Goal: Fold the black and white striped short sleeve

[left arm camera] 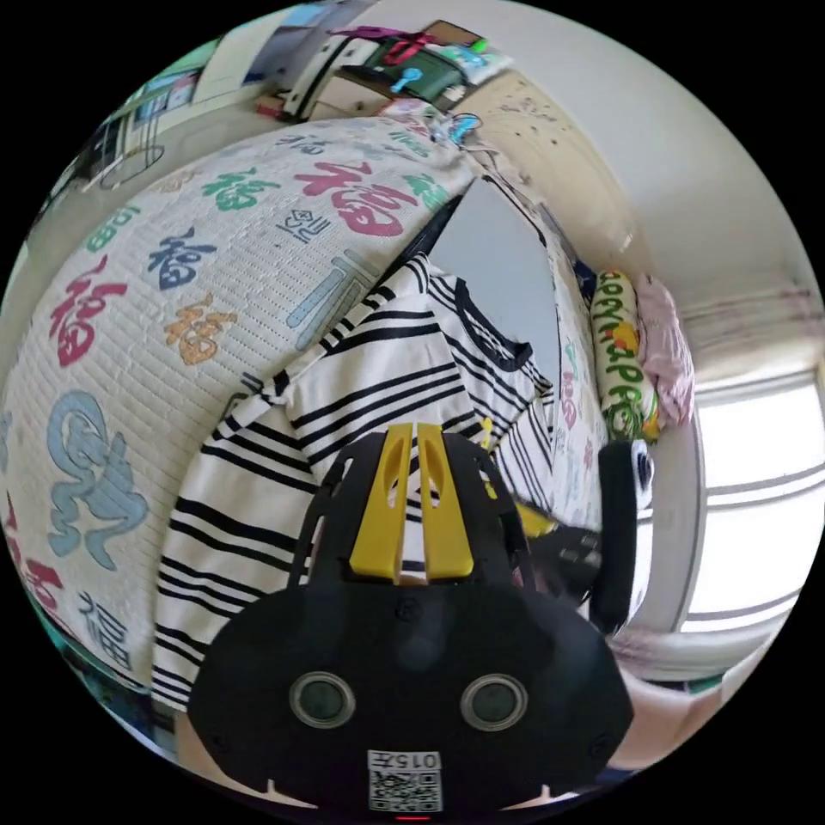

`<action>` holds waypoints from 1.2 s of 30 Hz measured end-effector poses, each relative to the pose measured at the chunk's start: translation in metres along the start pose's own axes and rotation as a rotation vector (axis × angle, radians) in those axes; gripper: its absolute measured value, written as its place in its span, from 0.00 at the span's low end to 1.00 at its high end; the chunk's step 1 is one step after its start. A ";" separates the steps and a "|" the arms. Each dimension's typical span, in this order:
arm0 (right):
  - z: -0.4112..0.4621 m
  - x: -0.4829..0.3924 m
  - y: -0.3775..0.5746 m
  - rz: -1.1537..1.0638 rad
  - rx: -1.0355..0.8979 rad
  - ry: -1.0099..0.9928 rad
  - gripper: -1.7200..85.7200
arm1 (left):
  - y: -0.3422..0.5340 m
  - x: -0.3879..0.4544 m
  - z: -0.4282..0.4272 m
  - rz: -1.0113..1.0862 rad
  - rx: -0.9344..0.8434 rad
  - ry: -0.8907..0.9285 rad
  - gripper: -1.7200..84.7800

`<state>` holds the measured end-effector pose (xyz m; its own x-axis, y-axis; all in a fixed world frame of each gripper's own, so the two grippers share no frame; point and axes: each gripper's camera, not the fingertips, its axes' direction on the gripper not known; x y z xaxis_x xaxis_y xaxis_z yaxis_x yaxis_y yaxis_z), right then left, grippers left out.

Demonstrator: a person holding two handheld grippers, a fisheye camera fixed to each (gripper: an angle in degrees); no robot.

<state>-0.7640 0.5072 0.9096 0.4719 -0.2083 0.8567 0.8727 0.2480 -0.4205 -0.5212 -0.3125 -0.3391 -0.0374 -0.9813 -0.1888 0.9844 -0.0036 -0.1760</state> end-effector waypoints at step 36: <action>0.171 -0.026 0.010 0.083 -0.231 0.246 0.01 | -0.033 0.079 0.005 0.063 -0.135 0.000 0.01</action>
<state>-0.7893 0.6771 0.9346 0.5342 -0.4255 0.7305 0.8219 0.0594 -0.5665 -0.5554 -0.3910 -0.3433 0.0238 -0.9787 -0.2037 0.9526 0.0841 -0.2925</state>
